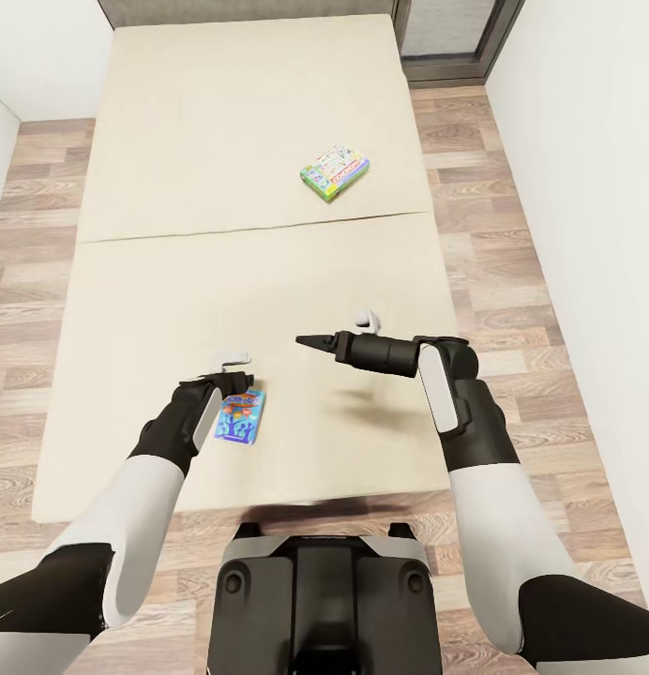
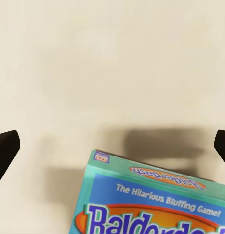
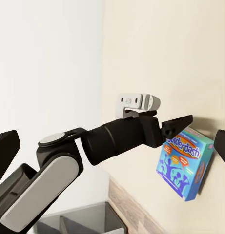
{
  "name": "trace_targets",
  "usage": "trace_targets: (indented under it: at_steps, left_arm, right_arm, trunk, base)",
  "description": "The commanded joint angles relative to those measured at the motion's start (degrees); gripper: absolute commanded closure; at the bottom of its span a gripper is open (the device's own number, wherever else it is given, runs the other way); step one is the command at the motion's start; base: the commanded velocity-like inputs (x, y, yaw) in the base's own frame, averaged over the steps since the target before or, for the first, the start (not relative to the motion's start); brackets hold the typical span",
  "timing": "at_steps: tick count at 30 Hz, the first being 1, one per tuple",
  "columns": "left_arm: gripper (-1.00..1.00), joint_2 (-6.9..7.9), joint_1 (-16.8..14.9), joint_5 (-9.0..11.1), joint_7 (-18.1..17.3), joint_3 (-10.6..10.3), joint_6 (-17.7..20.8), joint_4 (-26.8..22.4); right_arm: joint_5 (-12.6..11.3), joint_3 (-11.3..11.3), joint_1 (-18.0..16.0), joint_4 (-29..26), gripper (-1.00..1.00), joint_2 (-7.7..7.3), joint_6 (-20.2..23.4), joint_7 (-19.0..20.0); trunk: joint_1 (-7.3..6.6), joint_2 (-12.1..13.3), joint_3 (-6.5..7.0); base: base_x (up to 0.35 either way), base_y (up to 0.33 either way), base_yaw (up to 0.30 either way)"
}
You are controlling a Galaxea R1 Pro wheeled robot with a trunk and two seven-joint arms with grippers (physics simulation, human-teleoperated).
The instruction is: Put all the toys in the child's room - the three board games (two on the bed and one on the table), the two jigsaw puzzles on the table, and the tennis ball on the table - inside the toy box on the table in the child's room.
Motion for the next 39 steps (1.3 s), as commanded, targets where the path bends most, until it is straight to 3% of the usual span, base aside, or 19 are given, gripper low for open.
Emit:
trace_targets:
  at_steps: [1,39]
  left_arm:
    - [-1.00,-0.04,0.0,0.0,0.1,0.2,0.3,-0.1]
    - [-1.00,-0.20,0.0,-0.1,0.0,0.1,0.3,-0.1]
  right_arm:
    - [0.2,-0.1,0.0,0.0,-1.00,0.02,0.2,0.1]
    - [0.1,-0.1,0.0,0.0,-1.00,0.02,0.2,-0.2]
  trunk:
    - [0.03,-0.1,-0.06]
    - [0.03,-0.1,-2.51]
  base:
    - [0.000,0.000,0.000]
    - [0.000,0.000,0.000]
